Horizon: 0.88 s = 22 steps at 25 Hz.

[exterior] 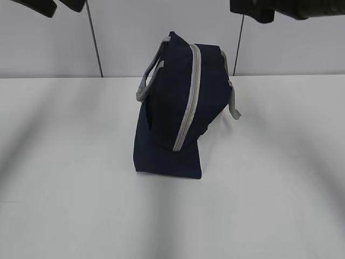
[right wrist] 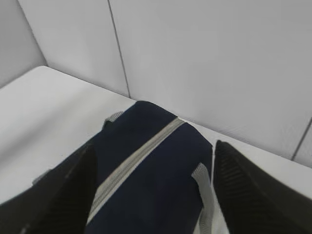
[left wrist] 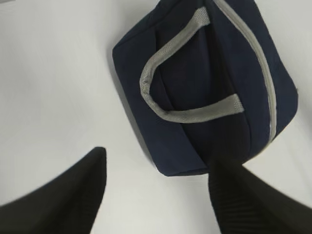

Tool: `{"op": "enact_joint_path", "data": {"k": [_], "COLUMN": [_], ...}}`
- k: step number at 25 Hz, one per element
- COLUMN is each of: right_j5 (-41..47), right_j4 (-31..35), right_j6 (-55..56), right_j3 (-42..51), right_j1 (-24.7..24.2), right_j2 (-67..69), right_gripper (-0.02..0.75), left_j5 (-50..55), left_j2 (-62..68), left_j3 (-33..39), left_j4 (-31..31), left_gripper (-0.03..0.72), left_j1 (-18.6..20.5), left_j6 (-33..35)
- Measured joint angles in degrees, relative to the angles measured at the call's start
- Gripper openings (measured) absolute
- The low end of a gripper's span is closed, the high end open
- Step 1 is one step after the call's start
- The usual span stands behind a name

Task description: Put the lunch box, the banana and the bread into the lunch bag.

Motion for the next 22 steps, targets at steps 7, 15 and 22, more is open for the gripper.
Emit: {"op": "enact_joint_path", "data": {"k": [7, 15, 22], "right_j5": [22.5, 40.5, 53.0], "right_j4": [1.6, 31.1, 72.2], "right_j6": [-11.0, -41.3, -73.6], "right_j3": [10.7, 14.8, 13.9], "right_j1": [12.4, 23.9, 25.8], "right_j2": [-5.2, -5.6, -9.0], "right_gripper": [0.547, 0.547, 0.47], "left_j5": [0.4, -1.7, -2.4], "left_j2": [-13.6, -35.4, -53.4], "left_j3": [15.0, 38.4, 53.5], "left_j4": [4.0, 4.2, 4.0], "left_gripper": [0.448, 0.447, 0.447], "left_j1": [-1.5, -1.5, -1.5], "left_j6": [-2.2, -2.7, -2.7]}}
